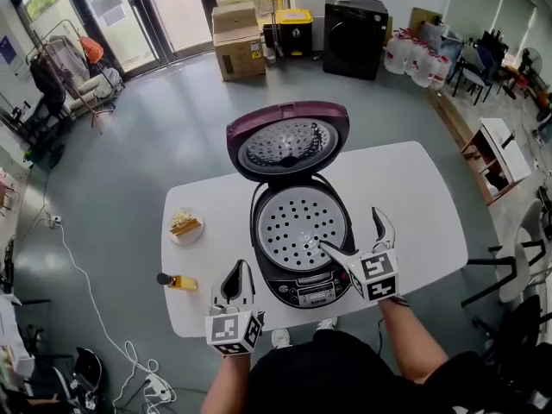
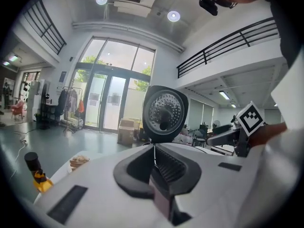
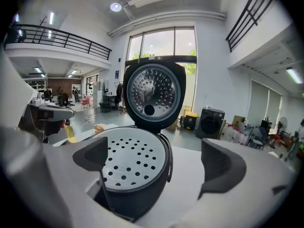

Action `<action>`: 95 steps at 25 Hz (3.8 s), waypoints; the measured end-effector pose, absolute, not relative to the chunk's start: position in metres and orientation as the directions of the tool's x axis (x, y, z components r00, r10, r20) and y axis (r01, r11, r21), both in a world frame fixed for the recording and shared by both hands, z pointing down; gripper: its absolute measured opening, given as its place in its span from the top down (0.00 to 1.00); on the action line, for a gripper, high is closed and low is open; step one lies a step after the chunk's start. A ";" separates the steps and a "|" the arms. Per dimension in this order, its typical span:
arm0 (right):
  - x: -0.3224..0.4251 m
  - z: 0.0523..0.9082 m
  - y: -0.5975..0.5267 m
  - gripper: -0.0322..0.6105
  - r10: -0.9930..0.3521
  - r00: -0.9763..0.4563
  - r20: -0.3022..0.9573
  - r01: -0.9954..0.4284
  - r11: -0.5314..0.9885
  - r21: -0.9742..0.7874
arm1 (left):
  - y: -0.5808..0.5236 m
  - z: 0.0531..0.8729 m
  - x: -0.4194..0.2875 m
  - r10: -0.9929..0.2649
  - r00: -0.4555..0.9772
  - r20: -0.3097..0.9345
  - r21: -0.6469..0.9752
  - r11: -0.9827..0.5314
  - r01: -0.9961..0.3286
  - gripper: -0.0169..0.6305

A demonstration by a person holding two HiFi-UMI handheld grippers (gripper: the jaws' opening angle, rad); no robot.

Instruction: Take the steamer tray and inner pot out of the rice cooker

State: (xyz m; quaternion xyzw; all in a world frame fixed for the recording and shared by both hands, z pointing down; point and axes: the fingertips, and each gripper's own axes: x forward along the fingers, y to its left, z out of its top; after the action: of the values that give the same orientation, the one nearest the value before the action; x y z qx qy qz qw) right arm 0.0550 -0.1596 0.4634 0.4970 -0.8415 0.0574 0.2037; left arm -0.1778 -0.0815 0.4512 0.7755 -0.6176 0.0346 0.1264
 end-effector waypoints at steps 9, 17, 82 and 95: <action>0.058 0.508 -0.210 0.04 -0.704 -0.460 0.541 -0.792 0.601 0.108 | -0.083 0.464 -0.184 -0.961 0.062 0.268 0.126 -0.029 -0.992 0.97; 0.050 0.535 -0.220 0.05 -0.628 -0.396 0.670 -0.751 0.642 0.157 | -0.090 0.482 -0.201 -0.952 0.075 0.298 0.141 -0.034 -0.989 0.97; 0.072 0.465 -0.230 0.92 -0.722 -0.366 0.587 -0.926 0.345 -0.152 | -0.100 0.490 -0.230 -0.942 0.209 0.263 0.192 -0.161 -0.968 0.97; 0.176 0.456 -0.223 0.92 -0.777 -0.320 0.542 -0.947 0.236 -0.220 | -0.099 0.408 -0.156 -0.933 0.296 0.202 0.141 -0.272 -0.952 0.97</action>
State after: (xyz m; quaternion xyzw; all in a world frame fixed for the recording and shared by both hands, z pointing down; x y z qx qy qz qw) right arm 0.1758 -0.2226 0.4561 0.5601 -0.7692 0.2612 0.1624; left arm -0.1563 -0.0985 0.4081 0.7964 -0.5918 0.0393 0.1180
